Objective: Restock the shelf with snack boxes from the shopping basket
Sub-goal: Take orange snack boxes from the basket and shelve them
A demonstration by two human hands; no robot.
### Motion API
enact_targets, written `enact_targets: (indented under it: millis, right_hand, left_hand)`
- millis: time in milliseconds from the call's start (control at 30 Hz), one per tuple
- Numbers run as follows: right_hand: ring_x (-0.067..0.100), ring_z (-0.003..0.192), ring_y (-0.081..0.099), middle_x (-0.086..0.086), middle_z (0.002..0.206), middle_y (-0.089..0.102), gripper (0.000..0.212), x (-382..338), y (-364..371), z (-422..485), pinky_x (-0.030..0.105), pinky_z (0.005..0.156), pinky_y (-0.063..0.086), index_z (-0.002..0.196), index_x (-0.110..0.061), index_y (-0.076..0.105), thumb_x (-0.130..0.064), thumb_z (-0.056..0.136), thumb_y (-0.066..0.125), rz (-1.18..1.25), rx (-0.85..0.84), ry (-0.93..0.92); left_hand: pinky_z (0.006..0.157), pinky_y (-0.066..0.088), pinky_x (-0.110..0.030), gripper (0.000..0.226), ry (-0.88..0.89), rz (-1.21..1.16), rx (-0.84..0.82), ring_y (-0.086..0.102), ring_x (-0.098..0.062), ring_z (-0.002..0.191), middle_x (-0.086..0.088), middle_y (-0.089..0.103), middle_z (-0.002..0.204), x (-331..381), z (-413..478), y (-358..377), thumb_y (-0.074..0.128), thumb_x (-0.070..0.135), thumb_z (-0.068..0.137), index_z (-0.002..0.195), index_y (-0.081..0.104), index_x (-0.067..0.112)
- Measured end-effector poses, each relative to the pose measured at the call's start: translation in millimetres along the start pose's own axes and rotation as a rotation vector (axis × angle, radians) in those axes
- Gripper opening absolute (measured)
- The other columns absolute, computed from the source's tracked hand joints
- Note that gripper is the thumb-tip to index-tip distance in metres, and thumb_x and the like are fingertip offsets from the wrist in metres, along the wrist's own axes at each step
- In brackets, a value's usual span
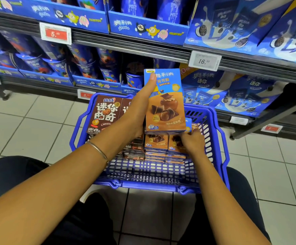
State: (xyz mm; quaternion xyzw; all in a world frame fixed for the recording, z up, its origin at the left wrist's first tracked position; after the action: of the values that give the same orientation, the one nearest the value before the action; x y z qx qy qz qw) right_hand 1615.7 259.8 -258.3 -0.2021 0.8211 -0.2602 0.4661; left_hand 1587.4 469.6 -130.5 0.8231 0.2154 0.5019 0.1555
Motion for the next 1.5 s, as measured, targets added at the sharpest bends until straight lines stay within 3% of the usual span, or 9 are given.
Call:
enact_targets:
  millis: [67,267,433,733,867,967,1200,1333,1500]
  right_hand:
    - [0.042,0.118,0.056,0.024,0.125,0.058,0.053,6,12,-1,0.052,0.094,0.050,0.116,-0.003,0.051,-0.042,0.088,0.073,-0.049,-0.027,-0.017]
    - [0.043,0.117,0.055,0.020,0.128,0.057,0.069,14,24,-5,0.056,0.097,0.049,0.139,-0.010,0.037,-0.030,0.086,0.077,0.030,0.003,-0.044]
    - [0.041,0.104,0.062,0.015,0.116,0.062,0.049,11,17,-9,0.058,0.086,0.054,0.128,-0.016,0.043,-0.024,0.090,0.072,0.127,0.117,-0.044]
    - [0.024,0.098,0.071,-0.003,0.103,0.070,0.026,-2,-25,-14,0.037,0.075,0.058,0.108,-0.030,0.059,-0.018,0.090,0.073,0.375,0.172,-0.125]
    - [0.022,0.095,0.074,0.007,0.110,0.072,0.031,-29,-52,-22,0.038,0.078,0.061,0.120,-0.021,0.063,-0.021,0.090,0.073,0.529,0.157,-0.163]
    - [0.019,0.091,0.075,0.008,0.113,0.073,0.032,-59,-76,-34,0.032,0.071,0.061,0.120,-0.022,0.065,-0.024,0.090,0.075,0.631,0.163,-0.215]
    - [0.023,0.079,0.075,0.015,0.099,0.076,0.036,-121,-112,-69,0.043,0.075,0.061,0.121,-0.011,0.066,-0.023,0.088,0.074,0.879,0.049,-0.327]
    - [0.024,0.076,0.073,0.021,0.097,0.074,0.034,-145,-111,-87,0.040,0.071,0.059,0.120,-0.007,0.066,-0.019,0.089,0.072,0.916,-0.017,-0.374]
    - [0.020,0.072,0.075,0.013,0.091,0.077,0.029,-164,-86,-103,0.033,0.063,0.058,0.119,-0.006,0.066,-0.015,0.092,0.070,0.887,-0.111,-0.378]
  left_hand:
    - [0.086,0.064,-0.050,0.065,-0.039,-0.105,-0.036,0.078,-0.032,0.094,-0.013,0.080,0.110,-4,0,1,0.045,0.070,0.101,0.105,0.082,0.016]
    - [0.098,0.057,-0.058,0.077,-0.084,-0.219,-0.045,0.074,-0.035,0.103,-0.014,0.077,0.118,-9,2,-2,0.044,0.081,0.095,0.117,0.078,0.015]
    - [0.101,0.054,-0.060,0.086,-0.087,-0.270,-0.024,0.074,-0.035,0.105,-0.015,0.076,0.121,-10,4,-8,0.031,0.085,0.095,0.124,0.075,0.016]
    - [0.073,0.064,-0.056,0.078,-0.108,-0.273,0.063,0.080,-0.032,0.080,-0.014,0.081,0.104,-15,11,-18,0.035,0.080,0.097,0.096,0.083,0.019]
    - [0.068,0.065,-0.052,0.077,-0.099,-0.271,0.055,0.080,-0.033,0.084,-0.015,0.080,0.106,-12,15,-19,0.034,0.079,0.099,0.108,0.079,0.017]
    - [0.070,0.065,-0.051,0.079,-0.071,-0.271,0.072,0.080,-0.034,0.087,-0.015,0.080,0.108,-5,19,-24,0.032,0.080,0.099,0.112,0.077,0.017]
    - [0.083,0.063,-0.057,0.083,-0.028,-0.217,0.091,0.078,-0.037,0.100,-0.016,0.077,0.121,5,27,-35,0.032,0.081,0.097,0.125,0.075,0.016]
    - [0.107,0.049,-0.067,0.089,-0.034,-0.177,0.068,0.070,-0.042,0.119,-0.018,0.073,0.129,-1,31,-30,0.031,0.086,0.094,0.132,0.072,0.017]
    - [0.103,0.053,-0.067,0.084,0.001,-0.139,-0.004,0.072,-0.040,0.117,-0.016,0.075,0.128,-5,33,-20,0.030,0.084,0.095,0.111,0.084,0.022]
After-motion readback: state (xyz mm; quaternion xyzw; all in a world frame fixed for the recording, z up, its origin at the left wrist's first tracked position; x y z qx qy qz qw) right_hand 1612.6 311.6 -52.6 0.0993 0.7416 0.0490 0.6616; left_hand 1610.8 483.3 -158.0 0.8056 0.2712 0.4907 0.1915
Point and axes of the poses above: each hand's wrist, its own z-axis towards the middle knuckle, its own y-axis out of the palm, x = y × z, the point moved 9 cm from there along z, towards the middle knuckle
